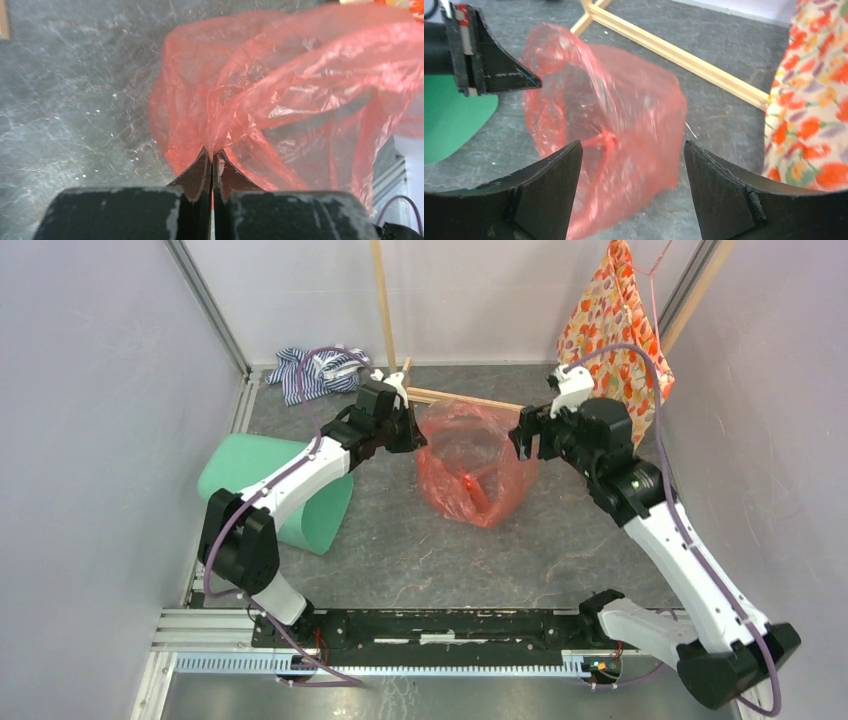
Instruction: Put the trash bags into the trash bin
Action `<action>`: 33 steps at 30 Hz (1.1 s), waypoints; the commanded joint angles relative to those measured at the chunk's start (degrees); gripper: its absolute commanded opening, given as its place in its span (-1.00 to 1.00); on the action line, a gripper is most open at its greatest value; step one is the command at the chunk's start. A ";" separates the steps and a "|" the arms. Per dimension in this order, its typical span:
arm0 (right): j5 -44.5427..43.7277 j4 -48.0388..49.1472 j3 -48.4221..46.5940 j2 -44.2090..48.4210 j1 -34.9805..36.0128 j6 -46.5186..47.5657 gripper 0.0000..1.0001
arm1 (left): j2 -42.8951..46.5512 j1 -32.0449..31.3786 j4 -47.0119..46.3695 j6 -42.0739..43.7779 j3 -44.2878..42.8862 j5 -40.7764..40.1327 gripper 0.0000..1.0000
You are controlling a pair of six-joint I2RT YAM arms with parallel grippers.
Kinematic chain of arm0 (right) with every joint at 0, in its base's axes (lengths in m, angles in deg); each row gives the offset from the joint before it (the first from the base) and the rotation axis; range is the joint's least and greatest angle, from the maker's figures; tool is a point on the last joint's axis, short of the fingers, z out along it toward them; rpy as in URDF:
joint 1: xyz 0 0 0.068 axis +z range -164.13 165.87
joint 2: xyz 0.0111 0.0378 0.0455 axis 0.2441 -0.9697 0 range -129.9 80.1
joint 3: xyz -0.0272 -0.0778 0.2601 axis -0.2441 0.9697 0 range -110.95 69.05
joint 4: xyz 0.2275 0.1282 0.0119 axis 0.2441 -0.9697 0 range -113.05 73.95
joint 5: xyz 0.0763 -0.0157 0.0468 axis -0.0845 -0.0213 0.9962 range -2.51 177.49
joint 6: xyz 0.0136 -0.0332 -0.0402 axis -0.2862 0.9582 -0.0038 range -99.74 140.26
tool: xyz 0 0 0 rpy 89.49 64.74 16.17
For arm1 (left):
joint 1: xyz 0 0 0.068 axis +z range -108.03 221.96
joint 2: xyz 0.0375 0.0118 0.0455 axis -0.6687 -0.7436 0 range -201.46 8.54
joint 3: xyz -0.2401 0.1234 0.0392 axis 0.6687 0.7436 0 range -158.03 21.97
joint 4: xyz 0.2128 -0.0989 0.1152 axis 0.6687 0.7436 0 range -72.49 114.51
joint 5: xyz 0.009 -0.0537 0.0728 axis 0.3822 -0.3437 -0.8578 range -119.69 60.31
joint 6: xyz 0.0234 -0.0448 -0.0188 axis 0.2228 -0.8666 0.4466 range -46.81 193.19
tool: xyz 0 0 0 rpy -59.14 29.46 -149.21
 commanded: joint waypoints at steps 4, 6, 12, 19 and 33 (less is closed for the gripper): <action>-5.65 5.23 15.77 9.75 -0.05 -2.49 0.59 | -2.51 3.12 1.57 -4.12 -1.12 5.64 -0.96; -4.65 7.02 20.16 11.61 -0.26 -4.19 0.57 | -3.45 4.28 1.72 -3.74 -0.97 5.90 -0.96; -2.53 15.99 31.32 15.06 -3.72 -10.66 0.47 | -5.22 6.08 2.21 -1.23 0.15 5.62 -0.96; 0.07 29.12 39.28 14.26 -7.35 -19.00 0.43 | -6.45 6.62 2.73 0.68 1.60 4.73 -0.96; 12.61 64.84 49.78 6.40 -13.76 -21.71 0.41 | -9.66 7.12 3.53 1.91 -0.50 5.08 -0.96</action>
